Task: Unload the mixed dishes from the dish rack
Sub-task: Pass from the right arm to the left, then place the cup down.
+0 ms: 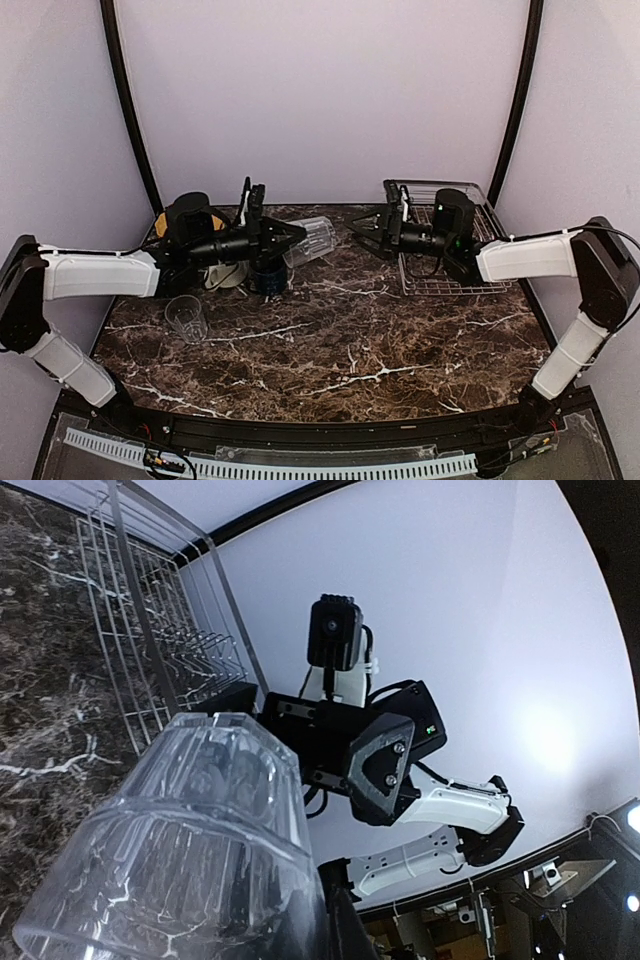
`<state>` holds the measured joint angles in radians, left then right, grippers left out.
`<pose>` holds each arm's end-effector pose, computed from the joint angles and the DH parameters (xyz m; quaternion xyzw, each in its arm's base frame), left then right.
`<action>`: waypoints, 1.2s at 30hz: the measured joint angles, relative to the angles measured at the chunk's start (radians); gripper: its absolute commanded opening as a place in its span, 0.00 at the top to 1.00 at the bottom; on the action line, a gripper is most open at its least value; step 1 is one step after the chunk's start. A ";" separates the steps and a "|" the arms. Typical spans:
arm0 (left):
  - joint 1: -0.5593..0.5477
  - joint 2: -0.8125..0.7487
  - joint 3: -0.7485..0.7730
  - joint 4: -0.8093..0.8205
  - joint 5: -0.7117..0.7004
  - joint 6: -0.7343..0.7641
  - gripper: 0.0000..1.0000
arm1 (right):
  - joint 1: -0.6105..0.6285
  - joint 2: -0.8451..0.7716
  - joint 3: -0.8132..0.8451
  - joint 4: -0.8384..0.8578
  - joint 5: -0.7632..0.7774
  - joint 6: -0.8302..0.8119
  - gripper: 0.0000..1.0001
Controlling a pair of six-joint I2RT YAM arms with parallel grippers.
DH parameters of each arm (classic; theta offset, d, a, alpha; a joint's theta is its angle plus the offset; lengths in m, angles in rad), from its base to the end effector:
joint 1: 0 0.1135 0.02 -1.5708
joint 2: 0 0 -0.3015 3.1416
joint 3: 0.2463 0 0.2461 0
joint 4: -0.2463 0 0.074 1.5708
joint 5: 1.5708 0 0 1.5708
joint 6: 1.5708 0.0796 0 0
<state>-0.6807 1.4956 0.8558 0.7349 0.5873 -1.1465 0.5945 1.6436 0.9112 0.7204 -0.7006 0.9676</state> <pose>0.2553 -0.2635 0.3331 0.0598 0.6759 -0.6797 0.2785 0.2980 0.2634 0.2976 -0.1131 0.7013 0.6381 0.2970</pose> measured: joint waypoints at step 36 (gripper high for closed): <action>0.082 -0.059 0.487 -2.021 -0.807 0.732 0.99 | -0.151 -0.591 -0.076 -0.800 0.595 -0.691 0.01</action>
<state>-0.5991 1.4368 1.3426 -1.2858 -0.2199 -0.4141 0.4438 1.0531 0.8349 -0.0799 -0.1059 0.2764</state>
